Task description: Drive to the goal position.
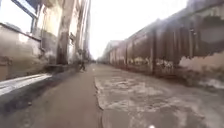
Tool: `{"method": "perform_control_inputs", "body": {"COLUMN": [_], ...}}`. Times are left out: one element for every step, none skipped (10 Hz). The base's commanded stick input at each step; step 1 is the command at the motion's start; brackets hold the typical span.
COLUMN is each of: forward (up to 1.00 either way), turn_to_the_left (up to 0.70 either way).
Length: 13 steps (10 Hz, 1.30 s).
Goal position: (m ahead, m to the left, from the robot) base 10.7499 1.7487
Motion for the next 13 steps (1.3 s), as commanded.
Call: {"method": "perform_control_inputs", "body": {"forward": [0.85,0.85,0.85,0.85,0.85,0.85,0.85,0.85,0.85,0.85,0.85,0.85,0.85], "turn_to_the_left": [0.00,0.00,0.00,0.00,0.00,0.00,0.00,0.00,0.00,0.00,0.00,0.00,0.00]}}
